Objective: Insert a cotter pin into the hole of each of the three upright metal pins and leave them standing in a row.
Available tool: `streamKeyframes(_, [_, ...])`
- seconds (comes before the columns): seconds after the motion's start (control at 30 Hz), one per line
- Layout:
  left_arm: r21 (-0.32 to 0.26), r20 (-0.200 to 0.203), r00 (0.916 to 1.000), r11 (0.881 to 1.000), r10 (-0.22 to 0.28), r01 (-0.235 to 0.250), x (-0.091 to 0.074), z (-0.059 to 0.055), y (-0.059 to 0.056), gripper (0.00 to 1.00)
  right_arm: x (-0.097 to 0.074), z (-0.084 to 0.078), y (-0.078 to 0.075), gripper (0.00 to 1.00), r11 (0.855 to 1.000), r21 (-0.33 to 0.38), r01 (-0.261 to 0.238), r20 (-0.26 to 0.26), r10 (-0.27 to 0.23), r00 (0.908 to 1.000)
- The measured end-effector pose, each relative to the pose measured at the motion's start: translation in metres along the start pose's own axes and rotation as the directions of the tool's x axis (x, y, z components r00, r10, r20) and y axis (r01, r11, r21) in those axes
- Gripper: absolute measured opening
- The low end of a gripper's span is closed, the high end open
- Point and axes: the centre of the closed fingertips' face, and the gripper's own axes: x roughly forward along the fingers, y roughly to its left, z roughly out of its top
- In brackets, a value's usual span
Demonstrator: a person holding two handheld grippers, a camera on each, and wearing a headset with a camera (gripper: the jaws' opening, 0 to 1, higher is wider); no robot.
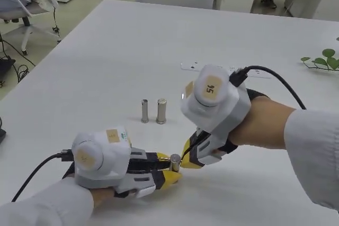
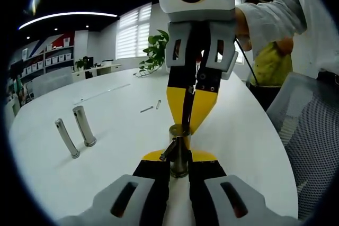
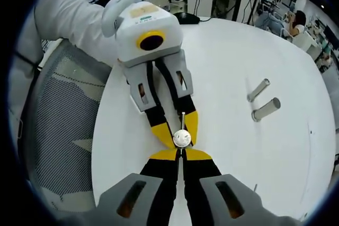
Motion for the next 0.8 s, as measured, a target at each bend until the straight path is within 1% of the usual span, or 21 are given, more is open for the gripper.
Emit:
streamKeyframes(0.17, [-0.001,0.002,1.0000,1.000,0.001,-0.001,-0.0002,0.0000,-0.0001,0.10,0.0002,0.0006,0.0002,0.04,1.000,-0.004,0.002,-0.005,-0.002,1.0000])
streamKeyframes(0.53, [-0.004,0.004,1.0000,1.000,0.001,-0.001,-0.0004,-0.0003,0.0002,0.10,0.0002,0.0005,0.0014,0.05,1.000,0.015,-0.004,0.000,0.004,1.0000])
streamKeyframes(0.8, [-0.001,0.004,1.0000,1.000,0.002,-0.002,-0.0003,0.0001,-0.0002,0.11,0.0005,-0.0005,0.0025,0.10,1.000,0.025,-0.005,0.005,0.005,1.0000])
